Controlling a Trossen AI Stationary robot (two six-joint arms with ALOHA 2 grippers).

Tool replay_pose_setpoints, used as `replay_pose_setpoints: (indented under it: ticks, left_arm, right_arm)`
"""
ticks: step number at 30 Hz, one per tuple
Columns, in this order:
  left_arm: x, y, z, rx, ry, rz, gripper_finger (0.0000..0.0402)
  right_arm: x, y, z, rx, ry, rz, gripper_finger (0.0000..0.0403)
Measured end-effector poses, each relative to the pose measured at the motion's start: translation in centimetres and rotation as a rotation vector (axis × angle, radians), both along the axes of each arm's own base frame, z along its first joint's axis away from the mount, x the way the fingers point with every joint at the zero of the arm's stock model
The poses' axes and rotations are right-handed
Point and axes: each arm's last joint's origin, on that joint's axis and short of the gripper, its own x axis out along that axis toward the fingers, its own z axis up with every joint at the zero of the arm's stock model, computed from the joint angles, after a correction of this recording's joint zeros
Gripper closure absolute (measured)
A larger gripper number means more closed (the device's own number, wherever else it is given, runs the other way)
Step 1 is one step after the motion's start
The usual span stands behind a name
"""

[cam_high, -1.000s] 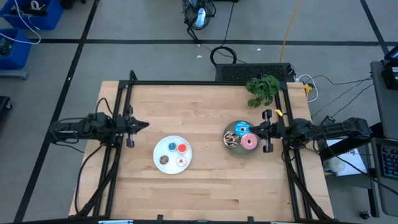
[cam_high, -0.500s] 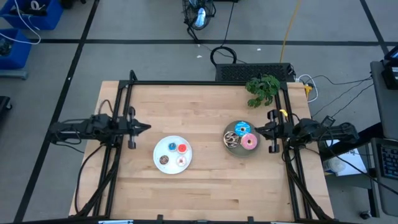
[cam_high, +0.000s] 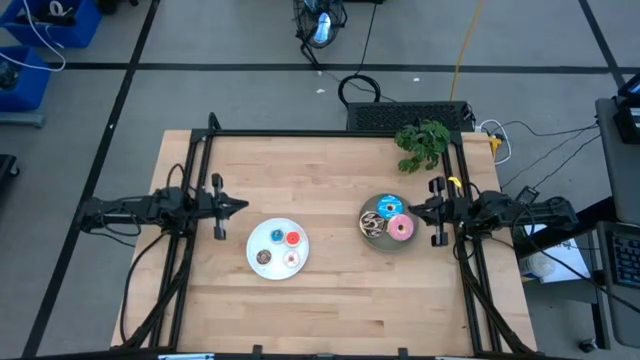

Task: Pick & Place donuts
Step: Return to Home Position

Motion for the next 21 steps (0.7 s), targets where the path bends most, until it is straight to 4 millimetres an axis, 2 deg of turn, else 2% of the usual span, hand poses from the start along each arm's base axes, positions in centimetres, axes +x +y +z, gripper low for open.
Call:
replay_pose_setpoints:
  ticks: [8,21]
  left_arm:
    - [-0.01,0.15,-0.02,0.046,0.007,0.025,0.0388]
    - [0.01,0.17,0.16,0.037,-0.023,0.032,0.0385]
  right_arm:
    - [-0.01,0.0,0.01,-0.058,-0.002,-0.014,0.0403]
    - [-0.01,0.01,0.03,-0.057,-0.004,-0.01,0.0403]
